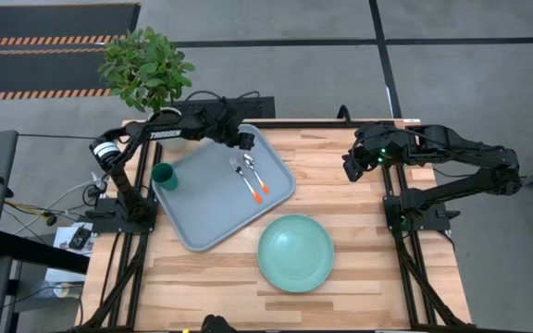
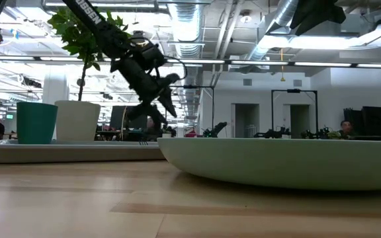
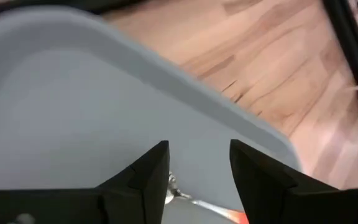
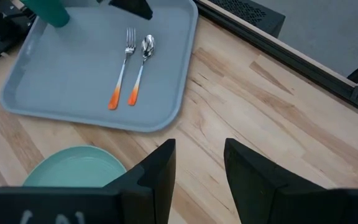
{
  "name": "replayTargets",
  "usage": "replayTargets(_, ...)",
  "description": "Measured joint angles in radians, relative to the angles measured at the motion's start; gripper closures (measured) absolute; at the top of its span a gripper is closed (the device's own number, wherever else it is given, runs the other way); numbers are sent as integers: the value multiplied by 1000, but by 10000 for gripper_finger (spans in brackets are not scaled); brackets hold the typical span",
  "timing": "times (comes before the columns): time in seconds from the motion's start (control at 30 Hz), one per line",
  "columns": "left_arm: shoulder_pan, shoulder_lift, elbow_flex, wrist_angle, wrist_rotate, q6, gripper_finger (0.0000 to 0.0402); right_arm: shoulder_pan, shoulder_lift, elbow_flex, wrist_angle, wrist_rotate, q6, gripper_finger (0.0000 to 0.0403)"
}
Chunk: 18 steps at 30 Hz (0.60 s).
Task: Pick and place plate/cup/fork/spoon on tray
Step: Put the green plate on the gray serving tray
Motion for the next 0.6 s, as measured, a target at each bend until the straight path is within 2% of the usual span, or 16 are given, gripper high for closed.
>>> replayTargets(0.33,-8,-126,75,-107,-6,21,246,0,-1,-75,12,-13,38,242)
replayTargets(0.6,-115,-289,76,-132,-51,-1,246,3,0,-170,49,-49,78,242)
